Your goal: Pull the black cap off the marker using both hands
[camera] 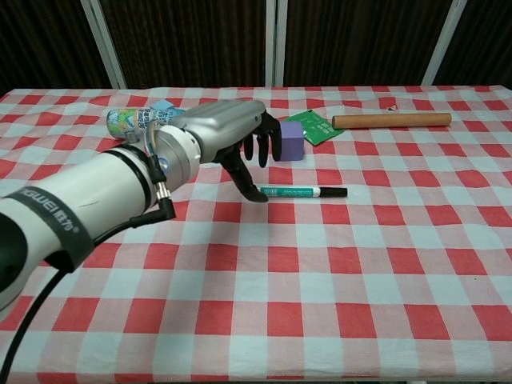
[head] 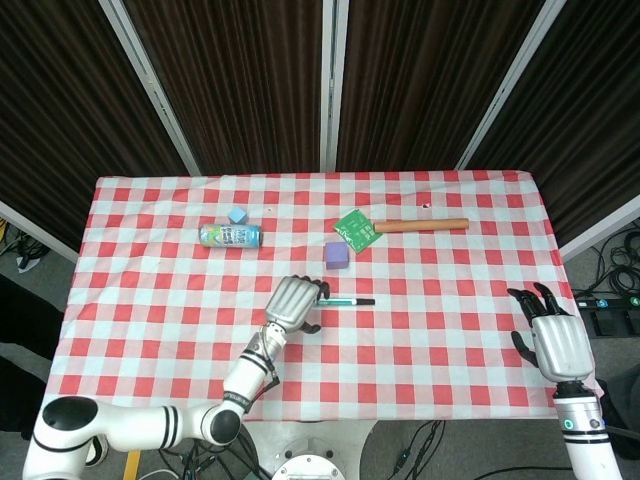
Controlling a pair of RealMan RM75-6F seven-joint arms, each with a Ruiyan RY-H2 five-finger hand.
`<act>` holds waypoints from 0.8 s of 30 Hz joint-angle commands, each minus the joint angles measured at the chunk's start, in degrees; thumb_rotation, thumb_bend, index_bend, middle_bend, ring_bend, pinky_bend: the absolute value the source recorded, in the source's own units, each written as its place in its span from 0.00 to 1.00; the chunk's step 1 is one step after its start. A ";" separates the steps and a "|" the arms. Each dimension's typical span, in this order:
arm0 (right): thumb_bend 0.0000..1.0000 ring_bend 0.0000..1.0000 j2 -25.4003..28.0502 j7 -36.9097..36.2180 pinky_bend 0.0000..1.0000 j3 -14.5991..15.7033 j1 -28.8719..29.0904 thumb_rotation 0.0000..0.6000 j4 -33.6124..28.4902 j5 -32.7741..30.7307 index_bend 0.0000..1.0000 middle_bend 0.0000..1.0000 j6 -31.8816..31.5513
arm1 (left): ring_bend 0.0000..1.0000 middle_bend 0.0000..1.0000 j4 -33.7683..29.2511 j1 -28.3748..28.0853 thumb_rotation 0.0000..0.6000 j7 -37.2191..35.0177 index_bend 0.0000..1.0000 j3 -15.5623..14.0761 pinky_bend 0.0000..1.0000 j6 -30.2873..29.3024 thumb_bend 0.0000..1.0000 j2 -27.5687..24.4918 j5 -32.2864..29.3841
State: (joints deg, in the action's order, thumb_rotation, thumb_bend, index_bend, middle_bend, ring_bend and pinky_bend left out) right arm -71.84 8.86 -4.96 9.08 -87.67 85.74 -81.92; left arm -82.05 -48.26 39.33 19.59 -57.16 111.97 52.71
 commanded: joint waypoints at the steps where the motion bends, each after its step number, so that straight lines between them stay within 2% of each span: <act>1: 0.22 0.13 -0.21 -0.32 0.55 0.03 0.12 1.00 0.45 -0.32 0.21 0.27 0.42 | 0.44 0.48 3.69 -1.95 1.00 -0.59 0.44 0.06 0.49 1.19 0.07 2.39 -1.45; 10: 0.22 0.13 -0.61 -1.13 0.55 -0.10 0.24 1.00 1.88 -0.82 0.22 0.27 0.56 | 0.48 0.52 14.04 -6.12 1.00 -0.81 0.48 0.43 0.53 1.94 0.14 7.07 -1.77; 24: 0.22 0.13 -0.81 -2.24 0.55 -0.01 0.37 1.00 3.19 -1.29 0.22 0.27 0.98 | 0.48 0.52 20.50 -10.86 1.00 6.45 0.50 0.67 0.53 2.26 0.16 9.79 -4.66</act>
State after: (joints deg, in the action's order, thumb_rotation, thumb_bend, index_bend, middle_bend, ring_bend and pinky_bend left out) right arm -72.66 6.62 -4.98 9.45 -84.49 84.46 -80.96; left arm -62.16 -58.65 45.38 20.26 -54.93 121.42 48.13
